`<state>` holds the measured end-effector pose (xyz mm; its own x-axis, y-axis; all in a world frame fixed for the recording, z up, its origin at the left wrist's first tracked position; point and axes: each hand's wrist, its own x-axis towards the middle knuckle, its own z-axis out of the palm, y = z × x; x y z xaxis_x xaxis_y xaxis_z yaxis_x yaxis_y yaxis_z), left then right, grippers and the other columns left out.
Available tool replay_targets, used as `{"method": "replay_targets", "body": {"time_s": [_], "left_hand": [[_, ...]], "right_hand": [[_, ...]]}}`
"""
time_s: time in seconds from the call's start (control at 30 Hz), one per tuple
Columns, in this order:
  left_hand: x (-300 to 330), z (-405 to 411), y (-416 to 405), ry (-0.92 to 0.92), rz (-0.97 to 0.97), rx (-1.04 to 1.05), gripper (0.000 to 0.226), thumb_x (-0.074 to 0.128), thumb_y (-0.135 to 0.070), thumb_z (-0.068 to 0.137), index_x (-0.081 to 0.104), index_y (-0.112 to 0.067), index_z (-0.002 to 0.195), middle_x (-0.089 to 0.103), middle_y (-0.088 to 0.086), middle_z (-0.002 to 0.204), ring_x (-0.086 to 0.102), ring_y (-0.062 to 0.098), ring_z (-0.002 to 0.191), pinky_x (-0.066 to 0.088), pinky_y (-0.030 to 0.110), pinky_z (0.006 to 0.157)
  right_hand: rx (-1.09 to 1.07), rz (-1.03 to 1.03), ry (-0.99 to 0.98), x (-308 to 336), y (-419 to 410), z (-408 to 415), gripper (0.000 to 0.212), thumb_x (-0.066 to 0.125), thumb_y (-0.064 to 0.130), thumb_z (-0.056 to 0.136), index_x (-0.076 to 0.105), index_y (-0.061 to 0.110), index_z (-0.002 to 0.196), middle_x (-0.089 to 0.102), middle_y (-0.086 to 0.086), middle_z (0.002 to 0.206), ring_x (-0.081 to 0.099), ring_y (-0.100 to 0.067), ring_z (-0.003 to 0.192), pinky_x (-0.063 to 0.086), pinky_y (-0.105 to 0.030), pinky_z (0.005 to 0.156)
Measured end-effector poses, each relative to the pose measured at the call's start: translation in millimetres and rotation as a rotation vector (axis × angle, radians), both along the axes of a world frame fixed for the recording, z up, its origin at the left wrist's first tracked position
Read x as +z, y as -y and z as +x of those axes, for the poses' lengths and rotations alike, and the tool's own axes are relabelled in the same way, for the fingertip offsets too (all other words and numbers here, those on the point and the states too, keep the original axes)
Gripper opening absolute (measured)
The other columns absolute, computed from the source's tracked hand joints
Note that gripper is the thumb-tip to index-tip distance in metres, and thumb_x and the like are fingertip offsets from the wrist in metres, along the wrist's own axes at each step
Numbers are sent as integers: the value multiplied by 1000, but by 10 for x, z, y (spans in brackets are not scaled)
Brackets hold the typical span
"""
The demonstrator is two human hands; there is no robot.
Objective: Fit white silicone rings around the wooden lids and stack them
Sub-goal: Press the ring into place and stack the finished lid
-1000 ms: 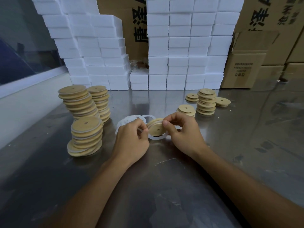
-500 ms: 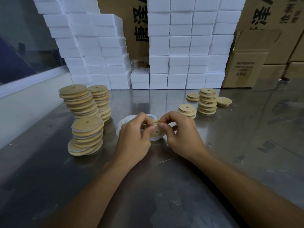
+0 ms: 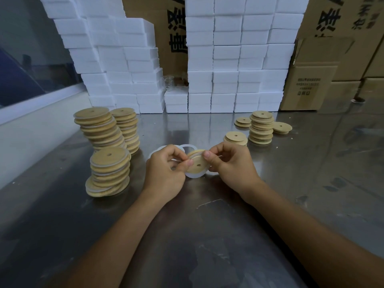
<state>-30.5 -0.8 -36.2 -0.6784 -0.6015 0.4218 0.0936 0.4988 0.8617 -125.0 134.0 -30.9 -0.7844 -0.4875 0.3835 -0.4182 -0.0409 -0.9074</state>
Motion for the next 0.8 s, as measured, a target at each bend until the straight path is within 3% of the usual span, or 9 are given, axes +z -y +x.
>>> {"method": "replay_targets", "body": {"time_s": [0.17, 0.27, 0.4, 0.67, 0.73, 0.8], "left_hand": [[16, 12, 8, -12, 119, -43, 25, 75, 0, 81, 61, -18, 70, 71, 13, 88, 73, 23, 74, 61, 48, 72], [15, 15, 5, -12, 160, -47, 23, 74, 0, 81, 60, -16, 71, 71, 14, 89, 73, 26, 76, 60, 53, 74], [-1, 8, 16, -16, 216, -45, 23, 72, 2, 83, 59, -13, 71, 70, 18, 91, 73, 30, 81, 59, 55, 75], [-42, -15, 14, 16, 128, -37, 26, 75, -1, 80, 58, -18, 71, 72, 5, 78, 73, 21, 74, 61, 48, 74], [-44, -14, -2, -1, 29, -15, 28, 77, -4, 78, 58, -23, 71, 70, -5, 76, 71, 13, 73, 61, 40, 70], [-36, 0, -23, -33, -81, 1, 25, 78, -11, 78, 59, -26, 74, 68, -14, 77, 68, 4, 75, 58, 25, 64]], "right_hand": [[27, -76, 139, 10, -2, 12, 11, 73, 11, 85, 68, 8, 77, 71, -7, 73, 67, -11, 65, 58, -24, 60], [42, -84, 138, 19, -7, 14, 11, 74, 13, 85, 69, 7, 78, 73, -6, 72, 68, -10, 65, 58, -23, 60], [41, -32, 118, 4, -2, 20, 15, 74, 21, 85, 68, 8, 80, 75, -10, 78, 72, -20, 74, 62, -32, 68], [-24, -25, 32, -8, -14, 5, 12, 72, 14, 87, 66, 5, 81, 72, -16, 81, 71, -32, 79, 61, -38, 70], [-46, 23, -83, -8, -12, 13, 10, 71, 13, 89, 66, 11, 81, 72, -8, 79, 69, -24, 78, 59, -36, 71], [-47, 63, -197, -5, -8, 41, 9, 68, 12, 91, 67, 14, 82, 69, 3, 78, 65, -10, 76, 54, -24, 69]]}}
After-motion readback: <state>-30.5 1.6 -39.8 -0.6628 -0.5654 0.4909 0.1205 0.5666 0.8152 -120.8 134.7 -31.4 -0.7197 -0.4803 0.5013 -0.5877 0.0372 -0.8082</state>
